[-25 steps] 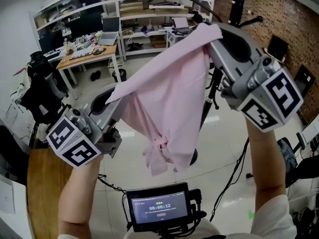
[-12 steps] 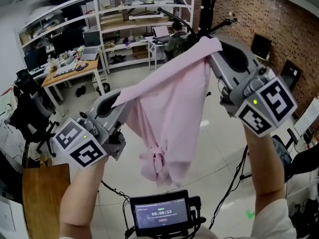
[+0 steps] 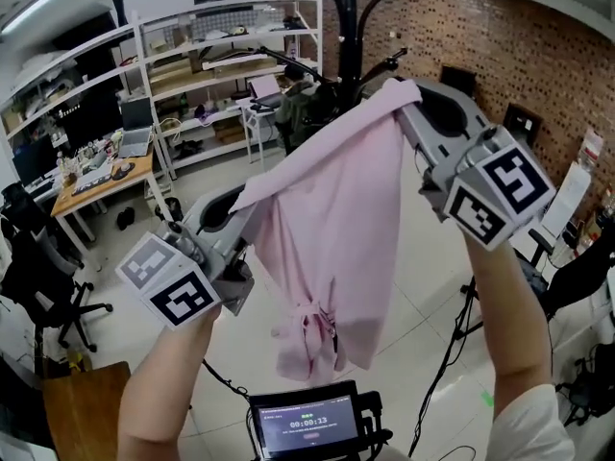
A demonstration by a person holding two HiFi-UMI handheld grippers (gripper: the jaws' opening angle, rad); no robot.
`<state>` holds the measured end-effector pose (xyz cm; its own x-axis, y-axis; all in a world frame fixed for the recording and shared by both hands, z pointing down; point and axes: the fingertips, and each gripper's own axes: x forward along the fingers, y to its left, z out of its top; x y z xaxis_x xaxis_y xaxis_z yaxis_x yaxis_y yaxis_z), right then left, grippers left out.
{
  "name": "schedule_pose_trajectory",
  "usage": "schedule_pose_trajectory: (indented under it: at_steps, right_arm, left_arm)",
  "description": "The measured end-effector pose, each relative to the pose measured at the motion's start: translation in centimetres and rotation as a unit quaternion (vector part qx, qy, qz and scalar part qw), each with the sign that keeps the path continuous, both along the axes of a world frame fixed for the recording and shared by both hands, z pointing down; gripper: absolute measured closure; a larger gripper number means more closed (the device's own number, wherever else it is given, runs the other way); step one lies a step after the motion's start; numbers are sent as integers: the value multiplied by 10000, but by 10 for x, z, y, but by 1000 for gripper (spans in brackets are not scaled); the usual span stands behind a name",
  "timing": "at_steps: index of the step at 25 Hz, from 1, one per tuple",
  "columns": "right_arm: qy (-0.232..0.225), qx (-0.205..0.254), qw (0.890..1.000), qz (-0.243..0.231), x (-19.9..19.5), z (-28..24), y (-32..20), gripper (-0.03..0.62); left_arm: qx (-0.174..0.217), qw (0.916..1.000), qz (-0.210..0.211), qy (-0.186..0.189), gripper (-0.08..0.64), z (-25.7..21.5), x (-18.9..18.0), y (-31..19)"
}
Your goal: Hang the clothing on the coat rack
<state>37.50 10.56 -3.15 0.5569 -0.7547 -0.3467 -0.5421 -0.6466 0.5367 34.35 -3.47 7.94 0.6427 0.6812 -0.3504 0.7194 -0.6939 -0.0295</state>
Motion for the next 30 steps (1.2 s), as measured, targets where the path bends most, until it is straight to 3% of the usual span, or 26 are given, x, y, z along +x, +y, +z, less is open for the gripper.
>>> schedule_pose_trajectory:
  at_steps: [7, 14, 30]
  right_arm:
    - [103, 46, 9984, 555, -1, -21, 22, 580]
    - [107, 109, 9967, 793, 13, -36, 46, 580]
    - [361, 135, 9965, 747, 73, -104, 73, 580]
  left_arm:
    - [148, 9991, 370, 106, 546, -18, 8, 22]
    - [394, 9977, 474, 287, 546, -34, 13, 44]
    - [701, 9940, -373, 759, 546, -108, 73, 62]
